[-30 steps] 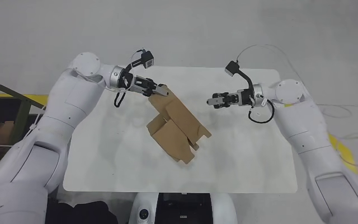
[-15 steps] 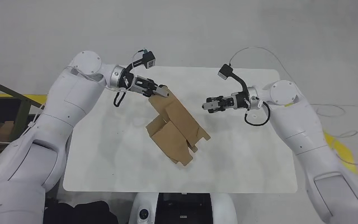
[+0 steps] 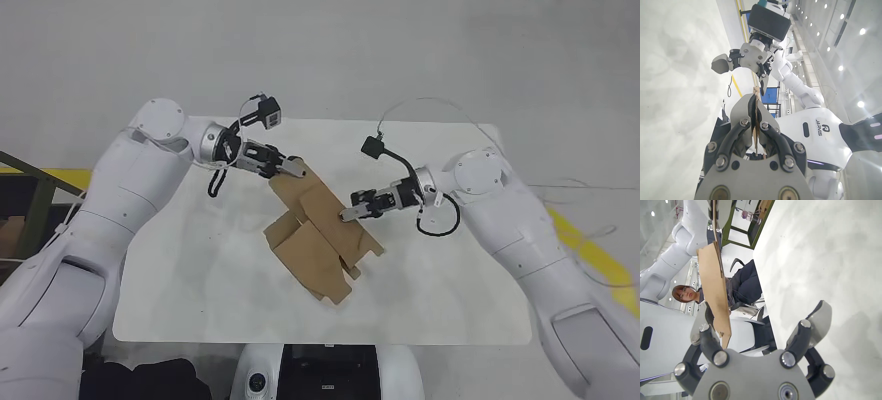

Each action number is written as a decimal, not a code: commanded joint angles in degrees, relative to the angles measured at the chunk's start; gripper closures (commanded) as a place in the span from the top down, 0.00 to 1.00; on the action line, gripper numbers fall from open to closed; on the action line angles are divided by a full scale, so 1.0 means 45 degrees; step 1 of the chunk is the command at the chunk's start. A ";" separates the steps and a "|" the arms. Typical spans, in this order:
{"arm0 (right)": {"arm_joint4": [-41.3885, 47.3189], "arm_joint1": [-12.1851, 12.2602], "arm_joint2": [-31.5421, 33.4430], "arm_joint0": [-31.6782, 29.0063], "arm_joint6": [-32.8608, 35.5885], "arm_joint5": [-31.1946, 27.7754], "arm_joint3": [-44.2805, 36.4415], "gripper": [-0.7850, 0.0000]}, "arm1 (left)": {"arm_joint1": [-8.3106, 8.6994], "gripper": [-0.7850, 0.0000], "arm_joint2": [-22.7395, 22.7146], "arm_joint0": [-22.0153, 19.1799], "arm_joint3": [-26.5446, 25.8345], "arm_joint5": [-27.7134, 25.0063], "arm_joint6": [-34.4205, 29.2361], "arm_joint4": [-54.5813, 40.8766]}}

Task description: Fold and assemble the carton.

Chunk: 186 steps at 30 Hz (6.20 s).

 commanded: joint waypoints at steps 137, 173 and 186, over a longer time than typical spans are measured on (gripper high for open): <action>-0.0256 -0.0240 0.1366 -0.4330 -1.7563 0.5266 -0.5032 0.00 | -0.1048 0.49 -0.2103 0.3304 -0.0654 -0.2296 0.7216 -0.0460; -0.1499 -0.1000 0.2068 -0.4889 -1.7143 0.5667 -0.5344 1.00 | -0.1767 0.00 -0.2828 0.2991 0.0600 -0.2025 0.6479 -0.0706; -0.1474 -0.0707 0.4164 -0.5573 -1.4895 0.4484 -0.5138 1.00 | -0.1580 0.00 -0.3699 0.2781 0.0571 -0.1630 0.5116 -0.0048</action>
